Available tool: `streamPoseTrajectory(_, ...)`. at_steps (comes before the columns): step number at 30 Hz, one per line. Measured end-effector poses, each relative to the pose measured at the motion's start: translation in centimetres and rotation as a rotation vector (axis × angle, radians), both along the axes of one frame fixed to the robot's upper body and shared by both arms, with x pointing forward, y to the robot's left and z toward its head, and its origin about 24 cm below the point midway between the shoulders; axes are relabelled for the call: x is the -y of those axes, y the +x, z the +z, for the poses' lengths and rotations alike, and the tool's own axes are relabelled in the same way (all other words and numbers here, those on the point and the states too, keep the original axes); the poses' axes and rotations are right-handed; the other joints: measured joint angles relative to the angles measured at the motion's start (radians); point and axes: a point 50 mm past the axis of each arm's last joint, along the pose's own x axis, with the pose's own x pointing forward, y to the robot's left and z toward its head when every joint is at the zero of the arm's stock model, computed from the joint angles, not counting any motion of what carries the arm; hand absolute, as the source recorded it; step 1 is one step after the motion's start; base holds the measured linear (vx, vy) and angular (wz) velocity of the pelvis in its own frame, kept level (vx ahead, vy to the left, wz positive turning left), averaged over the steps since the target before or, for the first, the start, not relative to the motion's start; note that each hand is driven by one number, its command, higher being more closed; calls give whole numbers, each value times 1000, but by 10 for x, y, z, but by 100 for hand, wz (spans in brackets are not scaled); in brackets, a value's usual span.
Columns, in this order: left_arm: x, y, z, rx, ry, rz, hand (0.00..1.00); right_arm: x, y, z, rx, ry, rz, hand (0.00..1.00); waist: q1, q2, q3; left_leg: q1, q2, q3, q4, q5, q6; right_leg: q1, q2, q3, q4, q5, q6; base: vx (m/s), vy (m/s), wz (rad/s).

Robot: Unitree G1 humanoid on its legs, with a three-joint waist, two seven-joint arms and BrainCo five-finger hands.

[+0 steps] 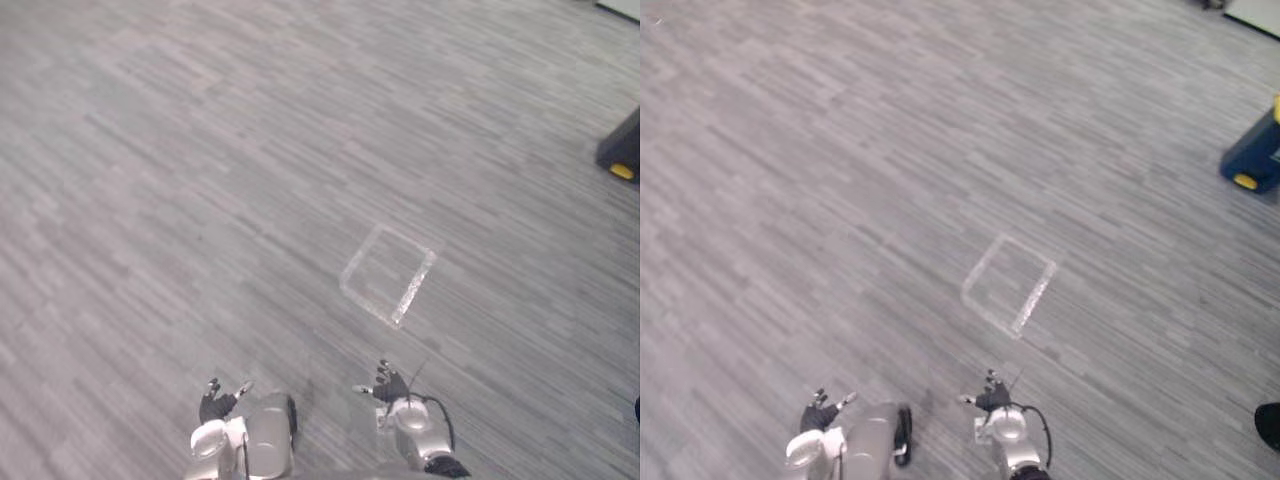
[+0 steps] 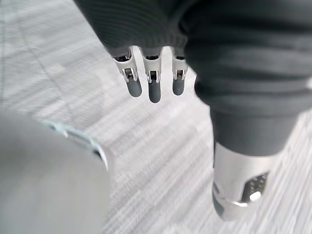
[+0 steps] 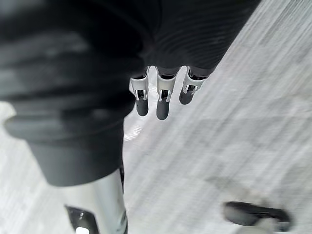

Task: Organize the slippers on the shoe rack

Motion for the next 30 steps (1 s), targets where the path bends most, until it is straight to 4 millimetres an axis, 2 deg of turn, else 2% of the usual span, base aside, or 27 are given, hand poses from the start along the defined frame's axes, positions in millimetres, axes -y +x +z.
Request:
streamPoseTrajectory(2,-1,-8,-4,-38,1,-5,0,-1,-6,-2,-13,1,8,0,-27,5,-2,98,5,32,-99,-7,-11,-83,-1,-114,-17,-41,-25,380,84,-38)
streamPoseTrajectory(3,-2,-10,-5,-49,5,-7,0,0,-7,-3,-15,2,8,0,-30,3,-2,142,7,52,-142,-7,-19,-127,-1,-178,-69,-58,-31,365,27,-52)
streamPoseTrajectory(4,-3,-12,-7,-63,4,-8,0,1,-4,-1,-2,-15,24,0,-34,2,-1,195,14,84,-182,-4,-25,-170,12,-266,-189,-75,-32,475,10,-69)
streamPoseTrajectory(6,-1,-14,-8,-76,5,-22,0,5,-3,-2,-5,-37,40,0,-44,5,-1,255,17,127,-240,-2,-29,-196,55,-392,-460,-52,-47,393,-12,-50)
streamPoseTrajectory(8,0,-16,-9,-92,15,-51,0,6,-1,-2,-9,-43,49,0,-54,4,-2,306,4,148,-285,-3,-63,-194,103,-462,-685,37,-63,509,-52,-16)
streamPoseTrajectory(9,-1,-16,-9,-96,26,-70,0,6,-3,-4,-21,-43,52,0,-54,-8,-9,342,-23,133,-310,-9,-87,-194,125,-454,-766,136,-129,548,-85,-5)
streamPoseTrajectory(10,0,-16,-10,-100,25,-79,0,8,-3,-3,-20,-49,52,0,-58,-9,-10,354,-23,118,-308,-15,-96,-194,136,-432,-760,171,-206,556,-81,-21)
streamPoseTrajectory(11,9,-17,-12,-111,1,-85,0,15,1,-2,-13,-68,54,0,-56,45,-25,362,16,89,-290,-14,-123,-193,160,-437,-716,124,-200,541,-109,-26)
streamPoseTrajectory(12,15,-20,-13,-114,-13,-89,0,18,0,-2,-13,-72,45,0,-66,67,-32,353,34,61,-213,-1,-143,-185,177,-441,-692,71,-191,435,-86,-32)
streamPoseTrajectory(13,16,-20,-14,-114,-17,-86,0,19,0,-2,-9,-72,40,0,-72,77,-32,335,51,47,-151,5,-153,-173,189,-439,-690,51,-187,520,-150,-35)
streamPoseTrajectory(14,19,-19,-14,-110,-31,-76,0,19,0,-1,-6,-70,35,0,-77,99,-28,268,105,19,62,55,-141,-127,233,-420,-701,21,-186,497,-110,-65)
streamPoseTrajectory(15,20,-18,-13,-100,-34,-69,0,17,-3,-2,-12,-63,34,0,-72,107,-27,185,151,-14,284,194,-112,-77,271,-382,-730,0,-188,598,-97,-98)
streamPoseTrajectory(16,19,-16,-11,-86,-33,-73,0,12,-6,-3,-13,-47,30,0,-64,109,-27,131,178,-30,431,210,-117,-39,299,-345,-746,-23,-194,498,13,-101)
streamPoseTrajectory(17,19,-15,-10,-79,-34,-75,0,10,-8,-3,-13,-42,22,0,-59,106,-25,97,188,-30,499,182,-115,-18,309,-319,-747,-37,-196,501,45,-120)
streamPoseTrajectory(18,14,-11,-8,-63,-14,-84,0,5,-8,-3,-16,-26,16,0,-52,81,-18,13,180,-39,567,122,-104,35,313,-251,-754,-67,-188,497,36,-106)
streamPoseTrajectory(20,11,-7,-4,-37,-1,-82,0,4,-15,-6,-42,-24,9,0,-42,60,-20,-71,143,-64,497,68,-97,92,311,-167,-781,-67,-169,487,72,-139)
streamPoseTrajectory(21,12,-4,-2,-19,-1,-81,0,6,-16,-7,-48,-26,2,0,-25,58,-20,-111,121,-88,397,38,-96,117,309,-109,-790,-67,-167,461,141,-145)
streamPoseTrajectory(22,12,-3,-1,-11,-1,-80,0,6,-16,-7,-50,-26,-3,0,-21,58,-19,-130,107,-104,339,31,-95,132,306,-86,-796,-68,-165,442,211,-142)
streamPoseTrajectory(23,12,0,0,1,-3,-74,0,4,-16,-7,-50,-23,-3,0,-18,54,-14,-158,70,-155,207,28,-96,162,289,-37,-806,-77,-143,435,271,-110)
streamPoseTrajectory(24,11,0,1,4,-4,-67,0,4,-16,-7,-50,-21,-7,0,-18,46,-10,-183,34,-214,107,37,-103,172,271,-2,-806,-90,-122,523,368,-126)
streamPoseTrajectory(25,12,0,1,7,-7,-62,0,3,-16,-7,-52,-20,-13,0,-17,45,-10,-187,-10,-310,-47,89,-121,185,248,41,-802,-115,-82,416,342,-98)
streamPoseTrajectory(26,14,-1,0,3,-14,-60,0,4,-17,-7,-53,-22,-13,0,-17,55,-14,-180,-16,-356,-131,131,-132,183,247,65,-796,-132,-60,392,385,-122)
streamPoseTrajectory(27,13,-2,-1,3,-18,-47,0,3,-19,-9,-68,-22,-11,0,-13,59,-15,-154,-25,-338,-133,248,-138,195,232,125,-772,-166,-14,370,396,-99)
streamPoseTrajectory(28,10,-3,-1,0,-9,-49,0,1,-19,-10,-71,-19,11,0,-14,41,-25,-145,-35,-302,-126,221,-124,196,208,140,-774,-159,-16,359,381,-93)
streamPoseTrajectory(30,9,-3,-1,-1,-5,-46,0,-1,-21,-10,-74,-10,-3,0,-10,29,-36,-141,-42,-253,-72,150,-99,196,182,160,-764,-142,-4,331,318,-72)
